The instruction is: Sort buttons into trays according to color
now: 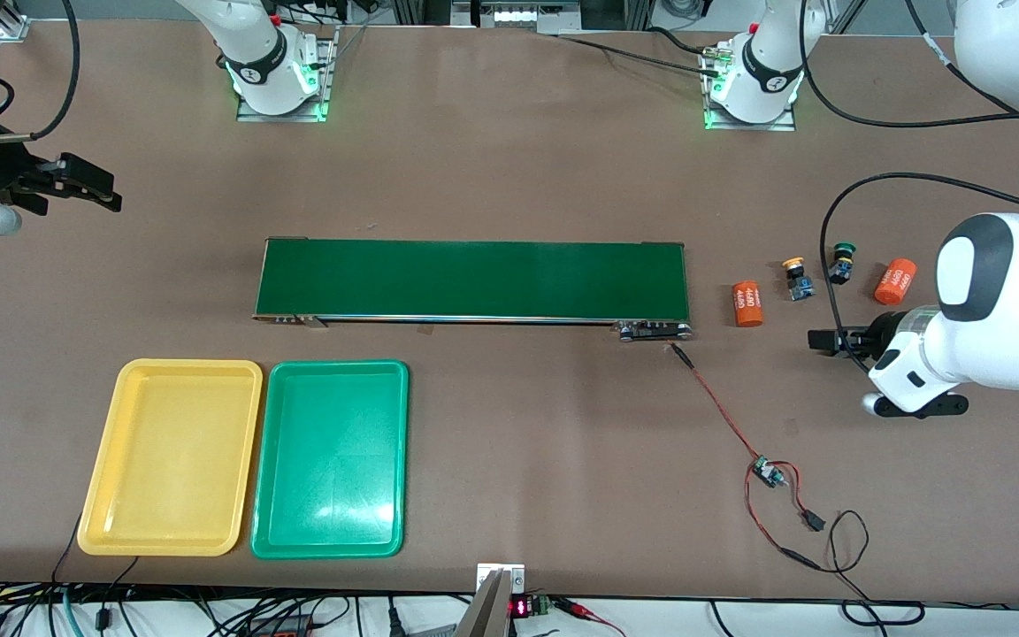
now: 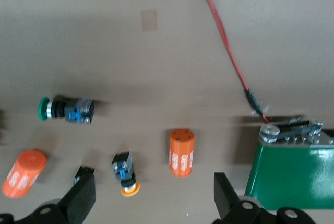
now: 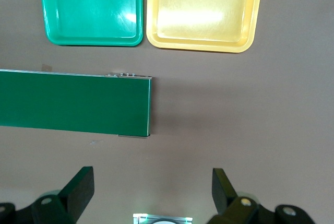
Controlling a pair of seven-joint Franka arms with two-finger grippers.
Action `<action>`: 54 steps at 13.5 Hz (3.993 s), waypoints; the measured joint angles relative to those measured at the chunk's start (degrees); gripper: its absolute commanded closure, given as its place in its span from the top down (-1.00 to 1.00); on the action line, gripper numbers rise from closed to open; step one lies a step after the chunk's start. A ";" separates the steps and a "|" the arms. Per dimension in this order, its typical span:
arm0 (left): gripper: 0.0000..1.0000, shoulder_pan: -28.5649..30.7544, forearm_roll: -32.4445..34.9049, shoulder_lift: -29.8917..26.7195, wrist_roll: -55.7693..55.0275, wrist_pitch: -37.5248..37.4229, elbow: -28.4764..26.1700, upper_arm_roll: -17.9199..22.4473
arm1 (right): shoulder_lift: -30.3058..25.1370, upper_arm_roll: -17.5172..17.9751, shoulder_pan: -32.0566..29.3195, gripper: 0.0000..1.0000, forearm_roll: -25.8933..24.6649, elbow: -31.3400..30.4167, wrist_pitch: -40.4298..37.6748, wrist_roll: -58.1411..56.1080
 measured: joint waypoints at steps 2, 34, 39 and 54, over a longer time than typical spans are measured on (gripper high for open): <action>1.00 0.00 0.00 0.08 1.61 1.72 -1.35 -0.06 | 0.00 0.01 0.00 1.00 0.00 0.00 0.00 0.00; -1.00 -0.28 -0.21 -5.00 1.77 33.30 -36.00 -4.34 | 0.00 0.01 0.01 1.00 0.00 0.00 0.01 0.00; -1.00 -0.53 -0.09 -10.78 22.25 26.50 -33.64 -5.70 | 0.00 0.02 0.01 1.00 0.00 0.00 0.01 0.00; -1.00 -1.47 5.36 -11.19 53.69 23.00 -34.97 -22.48 | 0.00 0.02 0.01 1.00 0.00 0.00 0.01 0.00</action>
